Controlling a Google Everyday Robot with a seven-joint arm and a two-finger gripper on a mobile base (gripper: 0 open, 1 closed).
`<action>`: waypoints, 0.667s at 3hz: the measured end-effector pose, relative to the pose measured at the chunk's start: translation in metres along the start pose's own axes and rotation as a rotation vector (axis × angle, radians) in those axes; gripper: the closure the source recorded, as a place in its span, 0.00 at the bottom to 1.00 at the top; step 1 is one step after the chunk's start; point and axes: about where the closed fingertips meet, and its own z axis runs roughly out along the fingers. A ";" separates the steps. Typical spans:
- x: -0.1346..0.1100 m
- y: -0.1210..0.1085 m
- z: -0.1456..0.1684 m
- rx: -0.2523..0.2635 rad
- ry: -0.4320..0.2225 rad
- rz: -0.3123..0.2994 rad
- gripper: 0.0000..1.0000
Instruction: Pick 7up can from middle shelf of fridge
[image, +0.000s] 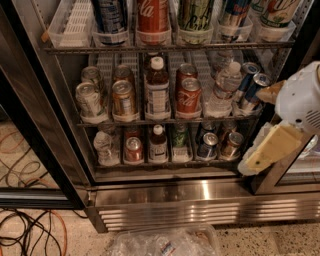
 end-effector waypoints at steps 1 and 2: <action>-0.021 0.027 0.034 -0.009 -0.156 0.044 0.00; -0.037 0.018 0.037 0.032 -0.224 0.073 0.00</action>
Offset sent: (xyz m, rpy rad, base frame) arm -0.0064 0.0364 -0.0225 0.1385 -0.0311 -0.0027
